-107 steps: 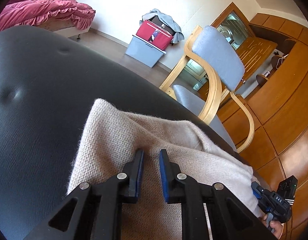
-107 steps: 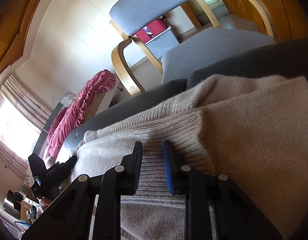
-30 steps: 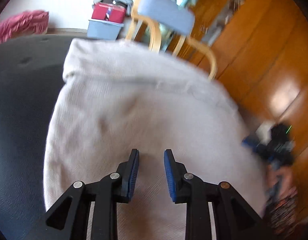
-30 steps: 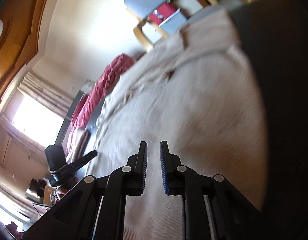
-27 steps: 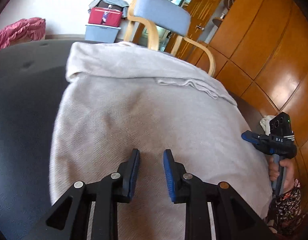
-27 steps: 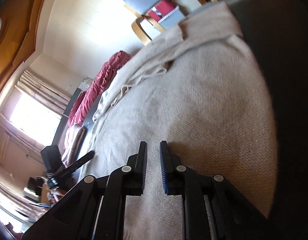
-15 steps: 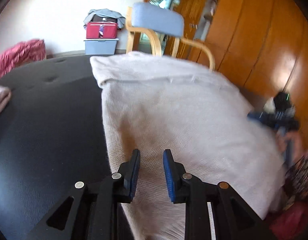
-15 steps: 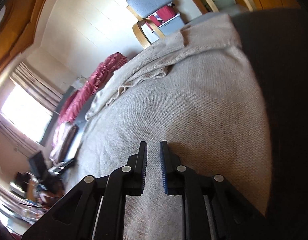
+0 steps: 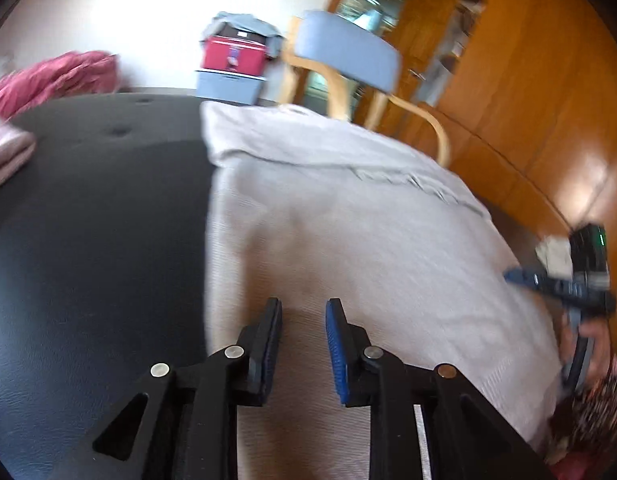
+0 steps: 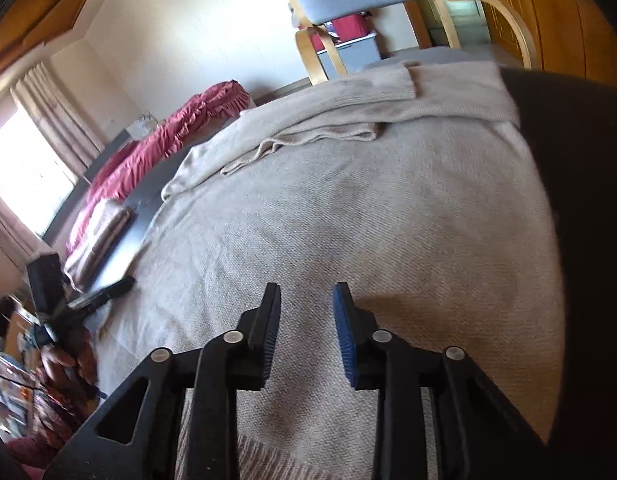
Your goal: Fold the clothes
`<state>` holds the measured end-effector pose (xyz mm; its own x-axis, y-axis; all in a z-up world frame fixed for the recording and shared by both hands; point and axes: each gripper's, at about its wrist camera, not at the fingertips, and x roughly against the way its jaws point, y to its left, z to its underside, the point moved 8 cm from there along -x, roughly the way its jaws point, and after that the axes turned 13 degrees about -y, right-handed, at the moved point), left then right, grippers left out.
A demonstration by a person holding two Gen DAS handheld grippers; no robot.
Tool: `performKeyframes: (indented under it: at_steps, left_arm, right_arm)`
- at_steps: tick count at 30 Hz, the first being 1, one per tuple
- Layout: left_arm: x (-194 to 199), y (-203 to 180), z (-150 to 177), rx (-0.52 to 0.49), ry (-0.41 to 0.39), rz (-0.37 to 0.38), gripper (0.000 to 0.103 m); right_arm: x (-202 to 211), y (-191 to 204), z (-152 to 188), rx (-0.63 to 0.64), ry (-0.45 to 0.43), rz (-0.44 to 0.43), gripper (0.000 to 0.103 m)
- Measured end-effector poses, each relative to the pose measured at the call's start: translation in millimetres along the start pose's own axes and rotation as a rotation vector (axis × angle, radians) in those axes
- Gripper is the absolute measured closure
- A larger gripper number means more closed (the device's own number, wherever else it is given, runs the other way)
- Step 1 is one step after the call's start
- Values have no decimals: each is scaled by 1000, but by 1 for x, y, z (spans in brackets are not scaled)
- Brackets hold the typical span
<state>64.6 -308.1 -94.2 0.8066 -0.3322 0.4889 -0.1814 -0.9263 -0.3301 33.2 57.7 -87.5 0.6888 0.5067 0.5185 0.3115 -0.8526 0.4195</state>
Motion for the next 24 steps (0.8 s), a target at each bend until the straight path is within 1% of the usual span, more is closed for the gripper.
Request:
performKeyframes:
  at_steps: [3,5,7,10,13,14,17,18,19,20,22,24]
  left_arm:
    - [5,10,-1,0,-8,-24,80]
    - [8,11,2,-21,-17,-30,80]
    - [6,6,5,-76,-28,-54,80]
    - [-3,4,7,-154,-29,-98,80]
    - [-3,2,6,-190,-5,-132,80]
    - [-1,3,5,-178,4,-133,80]
    - [5,7,5,-119,43,-91,80]
    - [7,7,6,-112,57,-76,78]
    - [9,6,8,-124,66,-67,77]
    - [10,3,10,-151,69,-73,76]
    - [8,-3,15,-218,55,-105,75]
    - [6,-6,17,-256,31,-133,74]
  right_arm:
    - [3,4,-3,36,-26,17,70]
    - [5,4,-4,41,-39,24,69]
    - [0,1,-1,31,-26,28,66]
    - [-6,-3,4,16,-8,33,66]
    - [-5,1,4,26,-9,30,66]
    - [-5,3,4,29,-9,29,66]
    - [-3,4,2,41,-16,35,66]
    - [-2,3,2,46,-19,39,66]
    - [-1,3,1,49,-21,42,66]
    - [-1,2,2,46,-19,44,66]
    - [-3,1,4,34,-14,38,66]
    - [-6,2,5,28,-11,32,66]
